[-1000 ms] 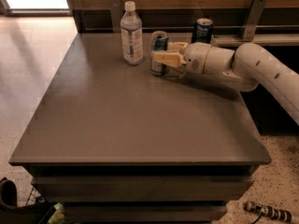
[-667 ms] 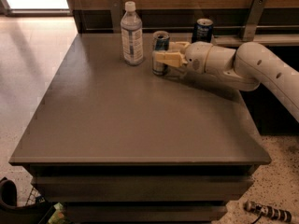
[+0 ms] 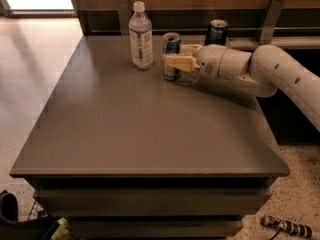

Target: Move redbull can near blue plastic bottle

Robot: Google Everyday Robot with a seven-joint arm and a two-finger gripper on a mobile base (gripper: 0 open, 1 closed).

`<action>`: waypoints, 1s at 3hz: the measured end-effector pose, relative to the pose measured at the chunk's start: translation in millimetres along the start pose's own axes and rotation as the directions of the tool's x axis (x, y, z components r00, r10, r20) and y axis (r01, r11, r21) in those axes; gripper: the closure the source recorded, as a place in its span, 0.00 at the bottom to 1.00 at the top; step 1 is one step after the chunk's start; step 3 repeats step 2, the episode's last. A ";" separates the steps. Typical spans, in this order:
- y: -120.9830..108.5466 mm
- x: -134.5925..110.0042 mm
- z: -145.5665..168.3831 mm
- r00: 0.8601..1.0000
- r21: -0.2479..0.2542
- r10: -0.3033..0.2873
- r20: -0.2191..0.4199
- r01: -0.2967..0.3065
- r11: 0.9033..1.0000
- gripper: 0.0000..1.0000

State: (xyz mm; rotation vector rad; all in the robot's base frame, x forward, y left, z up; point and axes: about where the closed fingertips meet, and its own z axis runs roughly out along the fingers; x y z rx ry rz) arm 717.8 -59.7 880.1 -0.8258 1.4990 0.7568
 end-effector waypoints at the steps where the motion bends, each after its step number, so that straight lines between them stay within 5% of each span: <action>1: 1.7 -0.3 2.3 1.000 -0.004 0.000 0.001 0.000 1.000 0.35; 2: 3.9 -0.8 5.4 1.000 -0.010 0.000 0.001 0.000 1.000 0.04; 3: 3.9 -0.8 5.4 1.000 -0.010 0.000 0.001 0.000 1.000 0.04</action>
Offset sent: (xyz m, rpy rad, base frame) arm -0.0001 0.0026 0.0001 0.0006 0.0000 0.0038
